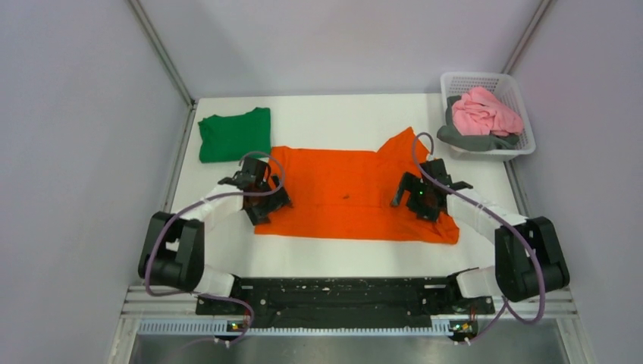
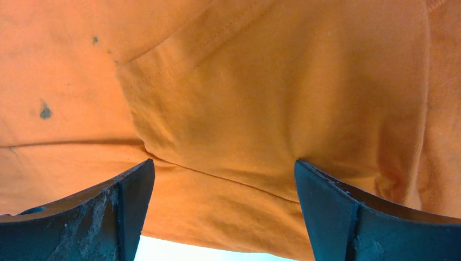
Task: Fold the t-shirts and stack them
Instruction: Fold the flattened tshirt in 1/3 of the way, then grab the side of the flattened tshirt furthest away from the robot with both arms, then fold the other side of the tshirt into a rectangle, then rotate the tshirt 90 degrees
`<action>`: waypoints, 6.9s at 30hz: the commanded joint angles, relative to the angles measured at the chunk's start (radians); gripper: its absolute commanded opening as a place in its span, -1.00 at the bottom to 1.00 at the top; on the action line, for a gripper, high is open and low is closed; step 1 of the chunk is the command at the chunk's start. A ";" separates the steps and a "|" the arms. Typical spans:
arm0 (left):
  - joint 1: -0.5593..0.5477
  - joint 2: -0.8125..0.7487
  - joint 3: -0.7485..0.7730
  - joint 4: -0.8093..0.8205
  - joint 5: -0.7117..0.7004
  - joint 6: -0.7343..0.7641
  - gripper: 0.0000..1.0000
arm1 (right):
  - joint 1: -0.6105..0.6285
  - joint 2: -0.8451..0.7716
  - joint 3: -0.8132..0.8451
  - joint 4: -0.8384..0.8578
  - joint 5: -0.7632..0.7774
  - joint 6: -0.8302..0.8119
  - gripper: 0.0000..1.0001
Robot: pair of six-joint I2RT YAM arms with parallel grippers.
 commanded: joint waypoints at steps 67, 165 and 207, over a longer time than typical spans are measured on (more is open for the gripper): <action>0.038 0.635 0.772 -0.376 -0.280 0.010 -1.00 | -0.088 0.198 0.407 0.051 0.225 -0.211 0.94; -0.019 0.116 0.253 -0.166 0.041 0.096 0.97 | 0.006 0.038 0.008 0.206 -0.288 -0.171 0.98; -0.024 0.095 0.088 -0.184 -0.035 0.027 0.98 | 0.178 -0.097 -0.111 0.008 0.068 0.088 0.97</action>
